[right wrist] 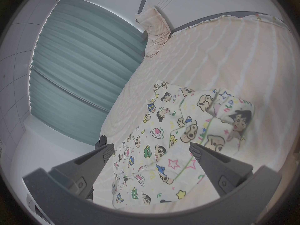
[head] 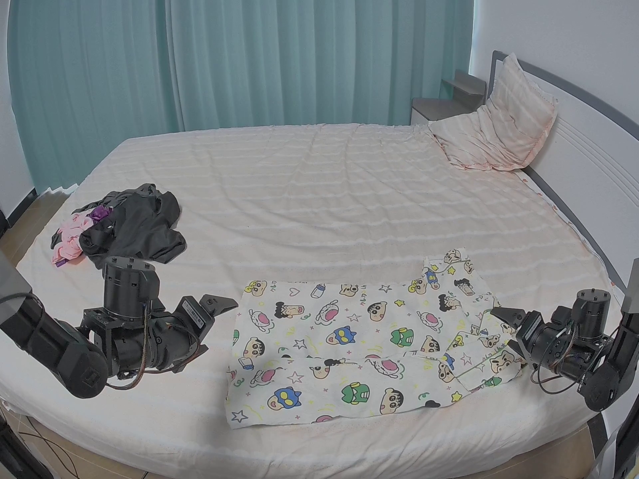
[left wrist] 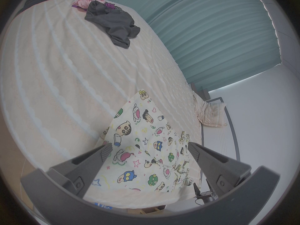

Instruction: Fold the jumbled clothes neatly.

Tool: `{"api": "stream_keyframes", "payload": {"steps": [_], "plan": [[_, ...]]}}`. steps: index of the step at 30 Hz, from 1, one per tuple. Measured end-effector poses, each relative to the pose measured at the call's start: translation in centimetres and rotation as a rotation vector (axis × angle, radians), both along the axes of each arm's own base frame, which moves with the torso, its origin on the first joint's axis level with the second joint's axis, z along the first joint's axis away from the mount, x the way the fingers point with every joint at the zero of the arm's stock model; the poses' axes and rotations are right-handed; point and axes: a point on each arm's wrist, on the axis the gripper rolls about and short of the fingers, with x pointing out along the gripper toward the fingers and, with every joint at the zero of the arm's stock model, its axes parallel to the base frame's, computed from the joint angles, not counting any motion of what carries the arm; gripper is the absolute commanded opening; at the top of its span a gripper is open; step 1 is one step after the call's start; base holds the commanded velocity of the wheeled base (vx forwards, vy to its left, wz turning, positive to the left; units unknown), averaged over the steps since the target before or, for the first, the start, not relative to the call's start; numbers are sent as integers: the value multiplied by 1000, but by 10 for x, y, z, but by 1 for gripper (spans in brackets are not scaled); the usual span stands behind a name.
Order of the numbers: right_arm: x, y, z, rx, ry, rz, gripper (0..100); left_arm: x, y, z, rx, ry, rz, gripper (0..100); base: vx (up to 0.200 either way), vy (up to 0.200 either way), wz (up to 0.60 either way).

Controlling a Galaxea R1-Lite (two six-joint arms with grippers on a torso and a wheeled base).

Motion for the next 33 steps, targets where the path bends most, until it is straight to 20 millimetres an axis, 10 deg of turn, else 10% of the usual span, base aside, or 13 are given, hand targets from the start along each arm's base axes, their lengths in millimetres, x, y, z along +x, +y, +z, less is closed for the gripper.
{"api": "stream_keyframes", "payload": {"steps": [33], "plan": [[-4, 3, 5, -2, -17, 10, 100, -6, -16, -11, -23, 62, -60, 100, 0, -91, 0]]}}
